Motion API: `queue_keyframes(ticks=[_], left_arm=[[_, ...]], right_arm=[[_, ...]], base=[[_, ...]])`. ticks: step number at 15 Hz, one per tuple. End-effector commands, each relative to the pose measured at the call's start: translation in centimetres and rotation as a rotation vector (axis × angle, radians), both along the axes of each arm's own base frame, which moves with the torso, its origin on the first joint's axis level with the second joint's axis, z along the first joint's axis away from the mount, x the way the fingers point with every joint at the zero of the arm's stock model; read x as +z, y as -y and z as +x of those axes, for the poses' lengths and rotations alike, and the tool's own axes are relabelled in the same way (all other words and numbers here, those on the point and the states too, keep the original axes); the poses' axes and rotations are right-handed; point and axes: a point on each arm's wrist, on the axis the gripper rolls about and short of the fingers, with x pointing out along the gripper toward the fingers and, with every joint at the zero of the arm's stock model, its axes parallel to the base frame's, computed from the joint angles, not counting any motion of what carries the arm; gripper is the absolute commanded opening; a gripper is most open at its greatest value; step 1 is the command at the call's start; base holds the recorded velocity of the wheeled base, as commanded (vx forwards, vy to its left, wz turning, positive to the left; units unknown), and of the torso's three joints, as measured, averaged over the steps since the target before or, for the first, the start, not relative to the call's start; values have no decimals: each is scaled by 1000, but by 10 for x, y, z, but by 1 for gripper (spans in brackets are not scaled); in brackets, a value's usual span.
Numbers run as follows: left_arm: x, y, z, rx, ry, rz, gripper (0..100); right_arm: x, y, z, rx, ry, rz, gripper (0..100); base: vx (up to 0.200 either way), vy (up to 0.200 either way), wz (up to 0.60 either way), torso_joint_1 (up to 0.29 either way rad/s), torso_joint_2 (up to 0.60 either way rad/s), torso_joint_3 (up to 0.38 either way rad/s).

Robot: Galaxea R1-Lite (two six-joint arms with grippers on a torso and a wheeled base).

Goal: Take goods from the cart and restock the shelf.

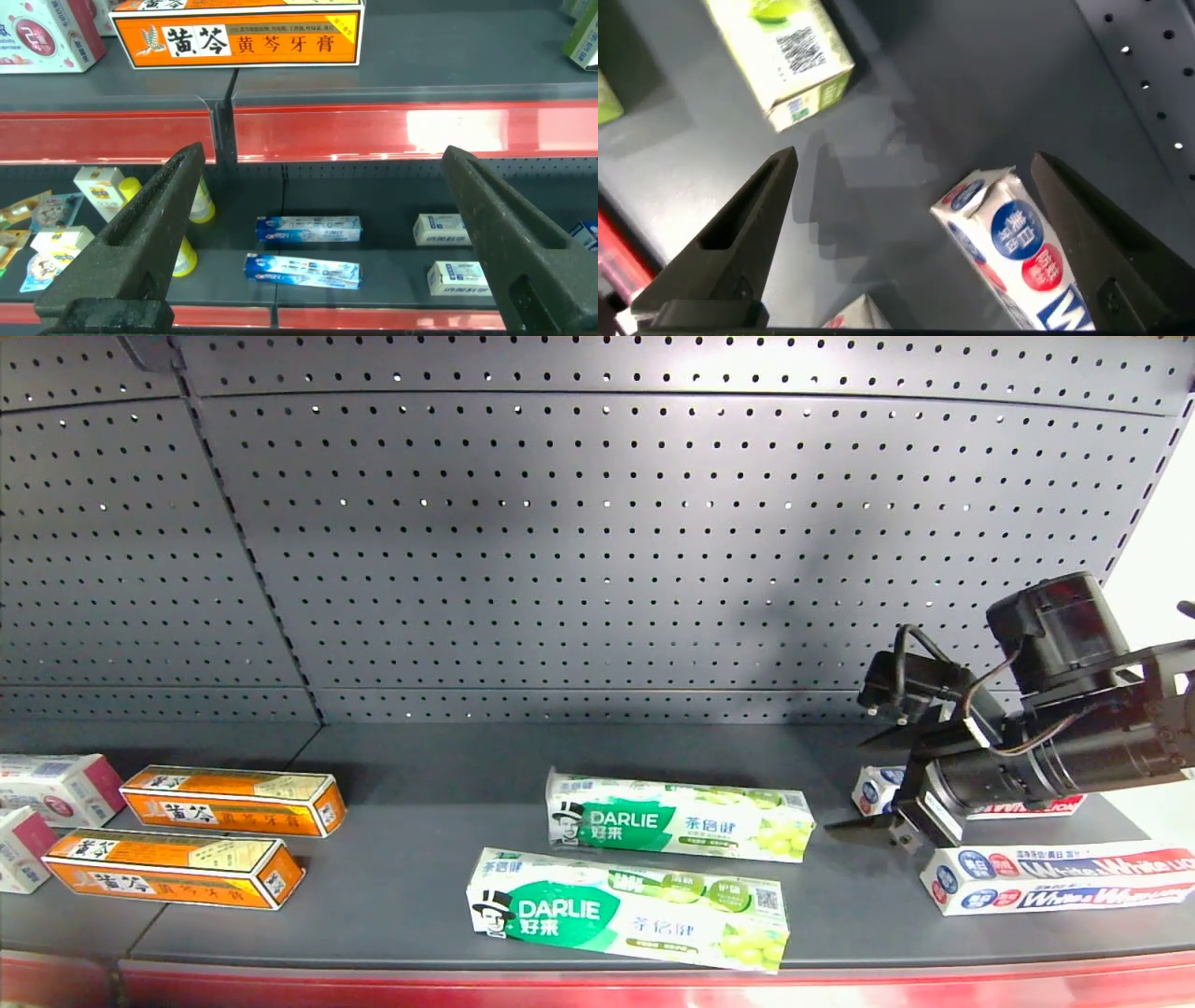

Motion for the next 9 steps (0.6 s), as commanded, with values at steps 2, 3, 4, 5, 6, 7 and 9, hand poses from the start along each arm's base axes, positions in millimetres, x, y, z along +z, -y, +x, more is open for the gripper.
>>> queue_keyframes(ticks=[2,3,4,5,6,7,9], left_arm=[[0,0,0,0,0,0,100],[0,0,0,0,-2,0,100],[0,0,0,1,-2,0,100],[0,0,0,1,-2,0,100],[0,0,0,1,-2,0,100],[0,0,0,1,0,0,100],[0,0,0,1,0,0,100]], right_arm=[[-10,-6,10,8,-25,-9,100],[-9,-8,11,11,-22,-8,100],[-9,-9,13,13,-20,-8,100],[-9,-9,14,13,-19,-7,100],[-7,-12,16,19,-13,-5,100],[-9,-13,17,22,-19,-7,100],[-7,-18,20,32,-11,-3,100]], base=[[0,0,0,0,0,0],[0,0,0,0,0,0],[0,0,0,0,0,0],[0,0,0,0,0,0],[0,0,0,0,0,0],[0,0,0,0,0,0],[0,0,0,0,0,0]])
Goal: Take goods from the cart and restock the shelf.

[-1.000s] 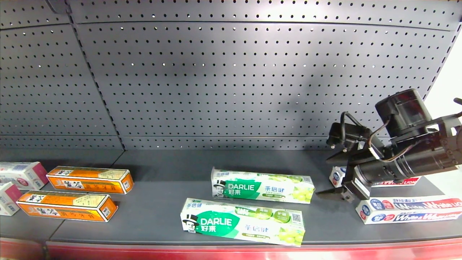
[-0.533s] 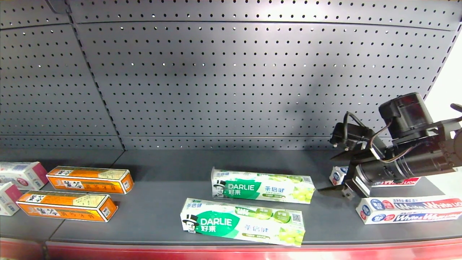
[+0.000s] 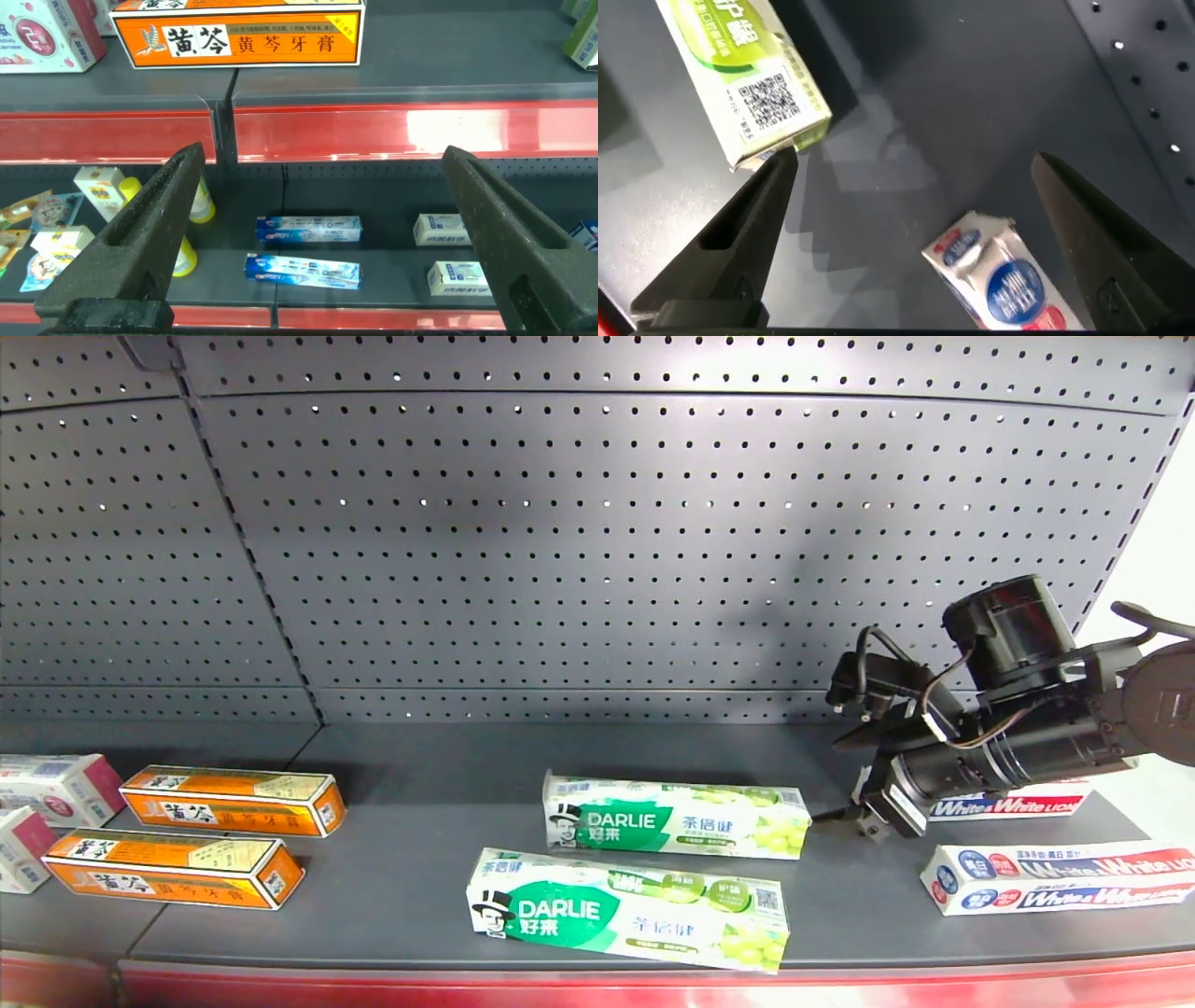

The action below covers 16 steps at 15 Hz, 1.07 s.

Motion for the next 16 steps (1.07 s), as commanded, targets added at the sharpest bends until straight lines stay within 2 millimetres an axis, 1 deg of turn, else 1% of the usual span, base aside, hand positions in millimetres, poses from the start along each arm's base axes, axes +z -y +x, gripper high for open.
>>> queue_keyframes(ticks=[1,16], left_arm=[[0,0,0,-1,-2,0,100],[0,0,0,-1,0,0,100]], right_arm=[[-1,-5,4,10,-2,0,100],[-5,-22,10,36,-18,15,100]], base=[[0,0,0,0,0,0],[0,0,0,0,0,0]])
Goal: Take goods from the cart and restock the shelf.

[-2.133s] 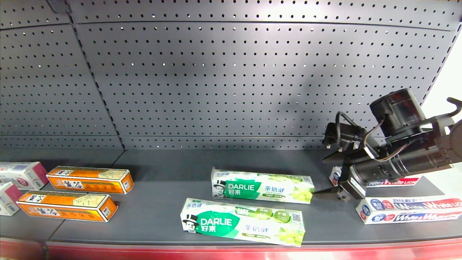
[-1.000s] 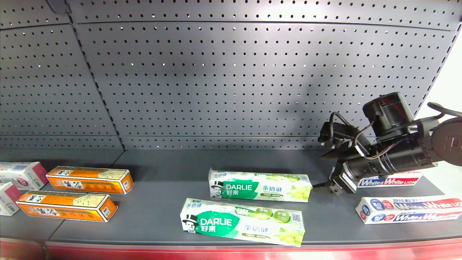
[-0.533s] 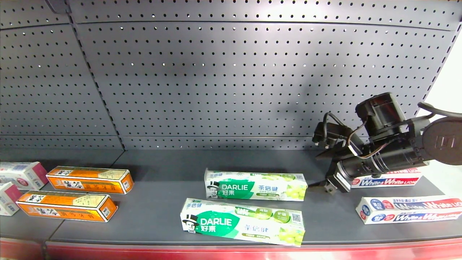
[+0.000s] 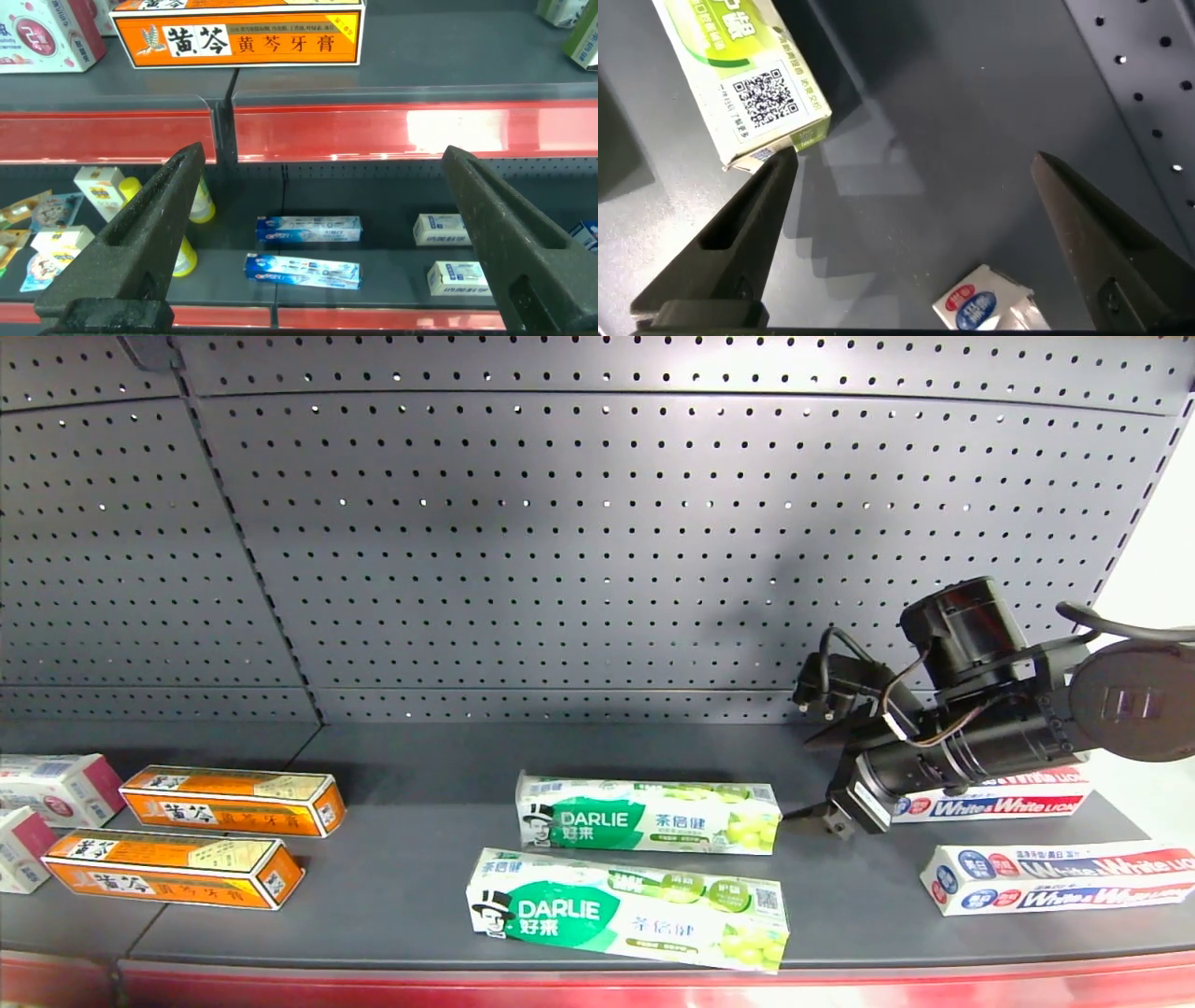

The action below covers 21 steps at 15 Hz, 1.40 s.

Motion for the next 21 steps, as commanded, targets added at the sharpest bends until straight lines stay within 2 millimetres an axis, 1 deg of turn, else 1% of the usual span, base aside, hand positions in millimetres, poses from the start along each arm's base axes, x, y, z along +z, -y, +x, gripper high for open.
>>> queue_keyframes(ticks=[1,3,7,8,9,10,11,12,14,15,16,17,18,20,21], left_arm=[[0,0,0,1,-2,0,100],[0,0,0,1,-2,0,100],[0,0,0,0,0,0,100],[0,0,0,0,-2,0,100],[0,0,0,0,-2,0,100],[0,0,0,0,-2,0,100],[0,0,0,0,-2,0,100],[0,0,0,0,-2,0,100],[0,0,0,0,-2,0,100],[0,0,0,0,0,0,100],[0,0,0,1,-2,0,100],[0,0,0,1,-2,0,100],[0,0,0,1,-2,0,100],[-1,0,-2,-33,26,7,100],[-1,-1,-6,-34,80,0,100]], right_arm=[[0,-3,1,6,0,3,100],[-3,-5,3,9,-7,0,100],[0,-5,2,9,3,6,100],[5,-5,2,10,29,14,100],[14,-1,2,1,73,35,100],[24,3,-2,-6,109,51,100],[29,8,-5,-16,124,59,100],[43,18,-15,-47,157,91,100],[57,23,-28,-76,183,143,100],[62,29,-43,-79,217,165,100],[63,34,-56,-79,234,176,100],[63,37,-63,-78,239,178,100],[59,48,-87,-87,237,177,100],[52,69,-124,-132,247,184,100],[48,74,-135,-149,240,195,100]], base=[[0,0,0,0,0,0],[0,0,0,0,0,0],[0,0,0,0,0,0],[0,0,0,0,0,0],[0,0,0,0,0,0],[0,0,0,0,0,0],[0,0,0,0,0,0],[0,0,0,0,0,0],[0,0,0,0,0,0],[0,0,0,0,0,0],[0,0,0,0,0,0],[0,0,0,0,0,0],[0,0,0,0,0,0],[0,0,0,0,0,0],[0,0,0,0,0,0]])
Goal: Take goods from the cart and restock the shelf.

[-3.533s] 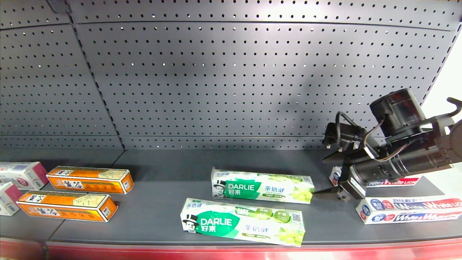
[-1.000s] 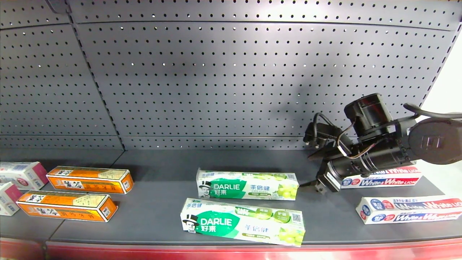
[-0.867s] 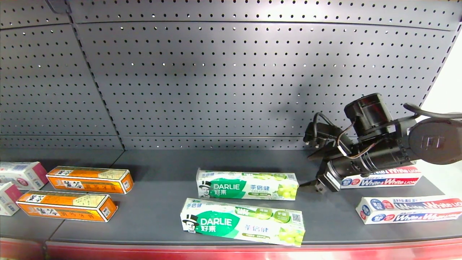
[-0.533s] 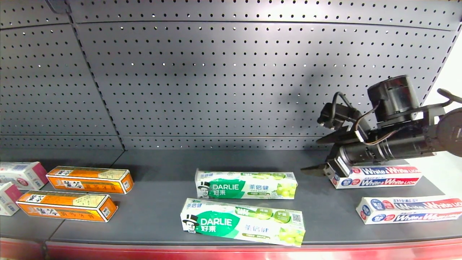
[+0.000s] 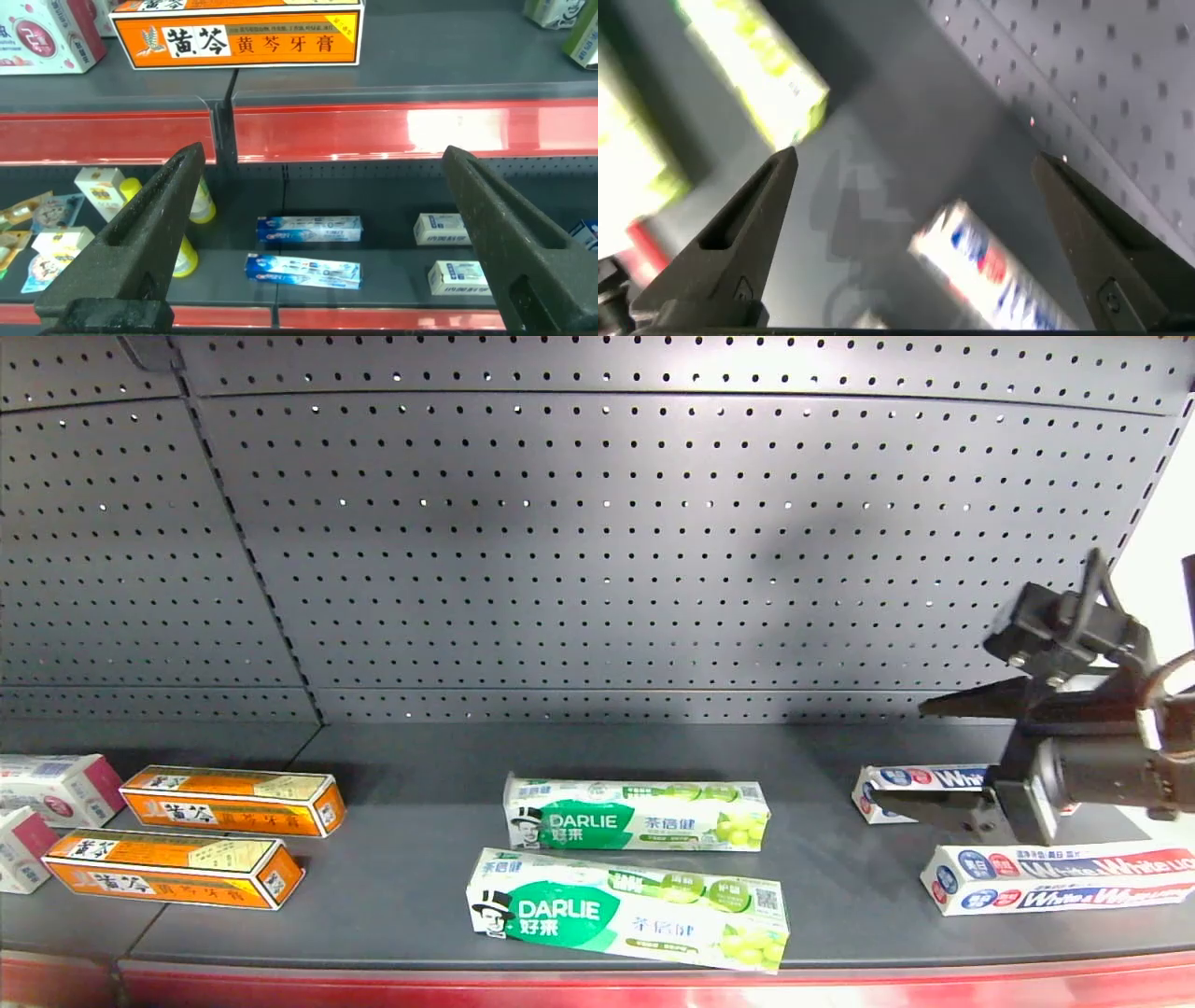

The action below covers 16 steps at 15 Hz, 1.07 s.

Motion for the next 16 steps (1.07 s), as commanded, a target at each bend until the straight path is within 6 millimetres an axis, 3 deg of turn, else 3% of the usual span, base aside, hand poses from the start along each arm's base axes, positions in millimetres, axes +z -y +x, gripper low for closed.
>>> queue_keyframes(ticks=[1,2,3,4,6,7,10,11,16], left_arm=[[-1,-1,-5,-14,61,-7,100],[0,-1,-5,-13,53,-3,100],[16,-1,-8,-16,96,-1,100],[48,-1,-9,-31,87,-2,100],[89,-1,-4,-82,53,1,100],[112,-1,10,-143,16,39,100],[131,2,37,-154,-77,73,100],[139,6,61,-191,-150,103,100],[134,27,138,-295,-399,137,100]], right_arm=[[-3,23,-50,-43,36,40,100],[-10,27,-62,-58,15,47,100],[-15,29,-68,-62,7,42,100],[-16,32,-73,-70,16,45,100],[-13,33,-76,-91,40,42,100],[-11,33,-76,-101,56,39,100],[-5,30,-73,-91,128,69,100],[-5,28,-67,-99,161,96,100],[-16,27,-60,-125,144,134,100]], base=[[0,0,0,0,0,0],[0,0,0,0,0,0],[0,0,0,0,0,0],[0,0,0,0,0,0],[0,0,0,0,0,0],[0,0,0,0,0,0],[0,0,0,0,0,0],[0,0,0,0,0,0],[0,0,0,0,0,0]])
